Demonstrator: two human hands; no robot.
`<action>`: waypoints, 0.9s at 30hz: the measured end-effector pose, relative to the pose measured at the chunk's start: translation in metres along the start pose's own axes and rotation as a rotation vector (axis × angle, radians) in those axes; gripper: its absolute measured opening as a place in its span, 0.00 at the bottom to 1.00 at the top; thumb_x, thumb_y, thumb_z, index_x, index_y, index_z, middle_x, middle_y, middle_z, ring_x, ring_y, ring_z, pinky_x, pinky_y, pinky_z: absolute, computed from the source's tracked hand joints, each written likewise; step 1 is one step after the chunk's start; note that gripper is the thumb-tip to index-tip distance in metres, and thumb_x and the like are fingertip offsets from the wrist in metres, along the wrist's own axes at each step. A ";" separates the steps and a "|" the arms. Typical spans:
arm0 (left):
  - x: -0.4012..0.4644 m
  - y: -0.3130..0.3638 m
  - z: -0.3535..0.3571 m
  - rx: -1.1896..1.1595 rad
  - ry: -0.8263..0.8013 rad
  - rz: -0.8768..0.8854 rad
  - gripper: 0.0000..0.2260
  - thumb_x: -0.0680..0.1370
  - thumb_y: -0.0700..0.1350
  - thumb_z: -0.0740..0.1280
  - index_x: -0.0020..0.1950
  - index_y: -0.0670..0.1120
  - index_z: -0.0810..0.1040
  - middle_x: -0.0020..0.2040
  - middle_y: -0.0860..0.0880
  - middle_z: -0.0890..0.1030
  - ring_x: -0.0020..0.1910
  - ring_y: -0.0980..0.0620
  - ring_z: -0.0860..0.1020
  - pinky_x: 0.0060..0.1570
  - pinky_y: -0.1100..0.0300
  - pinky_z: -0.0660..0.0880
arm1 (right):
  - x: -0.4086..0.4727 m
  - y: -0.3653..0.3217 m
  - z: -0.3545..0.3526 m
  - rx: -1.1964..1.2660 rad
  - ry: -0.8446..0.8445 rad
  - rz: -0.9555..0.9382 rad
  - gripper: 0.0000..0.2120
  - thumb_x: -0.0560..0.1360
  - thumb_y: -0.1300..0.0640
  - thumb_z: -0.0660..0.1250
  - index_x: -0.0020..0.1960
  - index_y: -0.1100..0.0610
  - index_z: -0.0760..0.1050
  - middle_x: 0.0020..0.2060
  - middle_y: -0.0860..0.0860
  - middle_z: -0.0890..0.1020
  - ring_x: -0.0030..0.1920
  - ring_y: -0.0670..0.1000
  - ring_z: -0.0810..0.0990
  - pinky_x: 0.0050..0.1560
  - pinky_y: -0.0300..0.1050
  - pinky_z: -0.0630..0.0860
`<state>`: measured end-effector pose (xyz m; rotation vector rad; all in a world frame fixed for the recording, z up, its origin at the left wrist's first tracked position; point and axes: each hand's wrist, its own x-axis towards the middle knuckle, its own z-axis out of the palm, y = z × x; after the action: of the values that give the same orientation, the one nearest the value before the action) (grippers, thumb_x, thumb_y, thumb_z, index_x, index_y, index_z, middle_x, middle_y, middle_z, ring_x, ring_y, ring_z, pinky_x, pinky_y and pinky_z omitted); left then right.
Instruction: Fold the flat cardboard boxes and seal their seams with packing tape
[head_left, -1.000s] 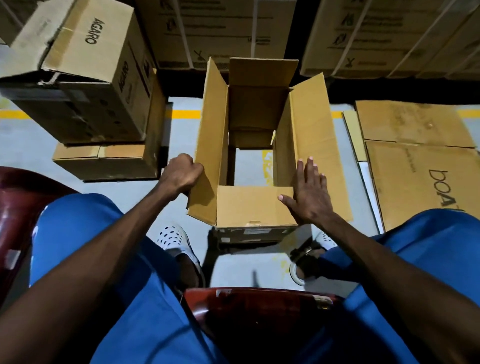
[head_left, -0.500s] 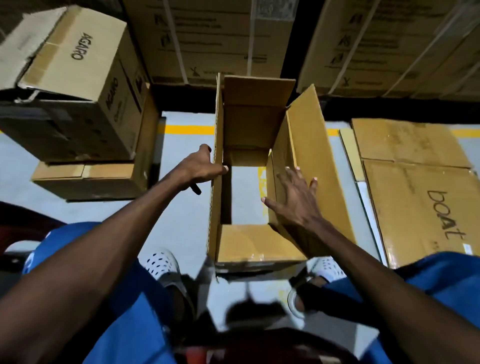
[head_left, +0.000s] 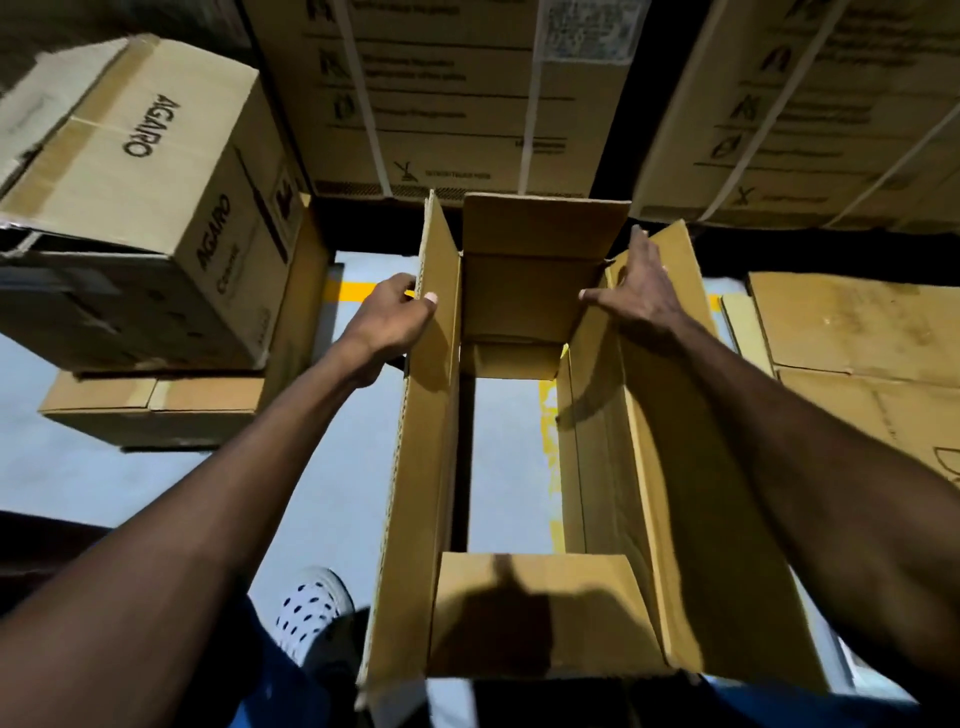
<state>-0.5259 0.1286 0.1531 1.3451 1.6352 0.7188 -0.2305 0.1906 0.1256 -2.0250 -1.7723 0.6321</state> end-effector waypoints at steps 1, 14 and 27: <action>0.003 0.000 0.001 -0.032 0.003 0.001 0.11 0.84 0.47 0.60 0.64 0.44 0.75 0.49 0.48 0.79 0.46 0.49 0.78 0.38 0.58 0.74 | 0.010 -0.001 -0.002 0.036 0.013 0.005 0.53 0.72 0.53 0.77 0.82 0.58 0.42 0.82 0.56 0.48 0.81 0.58 0.49 0.80 0.58 0.50; 0.011 0.000 0.005 -0.136 0.017 -0.013 0.15 0.84 0.47 0.62 0.38 0.49 0.75 0.34 0.52 0.74 0.34 0.53 0.73 0.32 0.63 0.69 | -0.001 0.030 0.033 -0.418 -0.033 -0.341 0.33 0.75 0.27 0.54 0.63 0.50 0.80 0.63 0.50 0.81 0.70 0.55 0.72 0.73 0.76 0.40; -0.022 0.007 0.009 -0.049 -0.265 -0.049 0.22 0.82 0.60 0.59 0.75 0.57 0.69 0.72 0.58 0.70 0.65 0.52 0.73 0.50 0.46 0.81 | -0.079 0.015 -0.021 -0.396 0.119 0.045 0.40 0.76 0.45 0.70 0.80 0.55 0.53 0.81 0.58 0.51 0.80 0.65 0.48 0.69 0.79 0.52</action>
<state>-0.5144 0.1086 0.1609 1.3009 1.4255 0.5234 -0.2150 0.1109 0.1413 -2.3056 -1.9006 0.1735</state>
